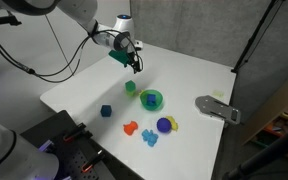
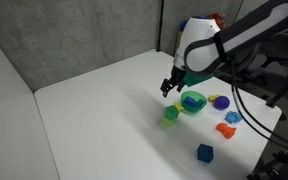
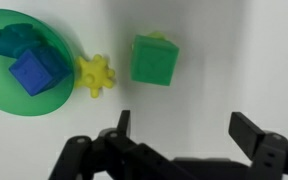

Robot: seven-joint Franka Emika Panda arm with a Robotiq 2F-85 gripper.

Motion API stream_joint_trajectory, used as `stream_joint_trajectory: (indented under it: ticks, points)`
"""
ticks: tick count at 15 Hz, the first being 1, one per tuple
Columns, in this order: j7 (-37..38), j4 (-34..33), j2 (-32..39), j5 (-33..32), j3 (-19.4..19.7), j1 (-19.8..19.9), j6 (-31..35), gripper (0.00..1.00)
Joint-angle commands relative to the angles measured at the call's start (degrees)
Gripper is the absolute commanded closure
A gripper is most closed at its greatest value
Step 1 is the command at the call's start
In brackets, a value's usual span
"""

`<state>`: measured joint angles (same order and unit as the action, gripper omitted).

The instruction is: Put the green building block on the lime green building block

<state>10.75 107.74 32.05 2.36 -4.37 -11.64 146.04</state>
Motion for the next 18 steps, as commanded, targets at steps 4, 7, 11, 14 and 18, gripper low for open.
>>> stream_joint_trajectory:
  ticks: [4, 7, 11, 14, 18]
  points:
    - [-3.5, 19.3, -21.0, -0.5, -0.2, 3.0, -5.4, 0.00]
    - [-2.9, 25.8, -30.5, -2.4, 0.4, 3.8, -9.2, 0.00]
    - [-3.5, 28.7, -41.4, -5.0, 1.4, 6.3, -16.5, 0.00]
    - [-6.4, 27.8, -48.4, -3.4, 2.8, 8.3, -23.3, 0.00]
    - [-10.9, 23.8, -55.2, -2.2, 5.3, 10.1, -34.6, 0.00]
